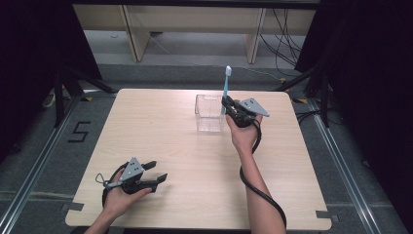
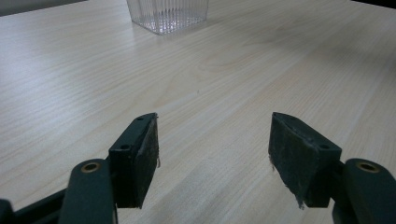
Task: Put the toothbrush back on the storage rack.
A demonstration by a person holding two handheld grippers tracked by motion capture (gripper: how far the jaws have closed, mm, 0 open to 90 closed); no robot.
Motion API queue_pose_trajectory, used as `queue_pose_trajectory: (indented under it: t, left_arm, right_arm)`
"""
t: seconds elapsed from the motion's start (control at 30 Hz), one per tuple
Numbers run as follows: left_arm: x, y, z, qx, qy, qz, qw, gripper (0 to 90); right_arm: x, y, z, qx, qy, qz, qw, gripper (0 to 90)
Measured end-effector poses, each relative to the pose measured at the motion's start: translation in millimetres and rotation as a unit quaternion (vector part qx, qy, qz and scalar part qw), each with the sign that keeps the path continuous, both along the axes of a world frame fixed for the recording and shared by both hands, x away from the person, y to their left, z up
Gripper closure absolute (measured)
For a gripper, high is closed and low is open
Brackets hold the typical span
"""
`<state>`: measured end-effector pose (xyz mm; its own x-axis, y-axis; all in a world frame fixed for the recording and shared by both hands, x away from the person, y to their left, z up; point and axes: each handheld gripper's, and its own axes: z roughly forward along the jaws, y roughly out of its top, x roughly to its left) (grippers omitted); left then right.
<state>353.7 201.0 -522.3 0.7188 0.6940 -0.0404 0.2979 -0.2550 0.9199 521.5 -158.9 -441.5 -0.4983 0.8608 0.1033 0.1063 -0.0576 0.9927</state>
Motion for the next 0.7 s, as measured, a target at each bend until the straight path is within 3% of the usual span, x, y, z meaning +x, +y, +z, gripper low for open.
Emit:
queue_pose_trajectory:
  t: [0.23,0.43,0.47,0.7]
  left_arm:
    - [0.0,0.1,0.0,-0.001,0.001,-0.001,1.0,32.9]
    - [-0.2,0.1,-0.1,-0.001,0.001,0.0,1.0,32.9]
    - [-0.2,0.1,0.0,0.0,0.001,-0.001,1.0,32.9]
    - [-0.3,0.2,0.0,0.0,0.001,0.0,1.0,32.9]
  right_arm:
    - [-0.4,0.5,-4.7,0.007,0.01,0.003,0.9999,79.0]
    - [-0.2,-1.8,-7.5,-0.005,0.003,0.001,1.0,78.9]
    - [0.0,-0.4,-8.6,0.005,0.002,-0.001,1.0,78.9]
    - [-0.4,-1.4,-11.2,-0.002,0.002,0.0,1.0,78.9]
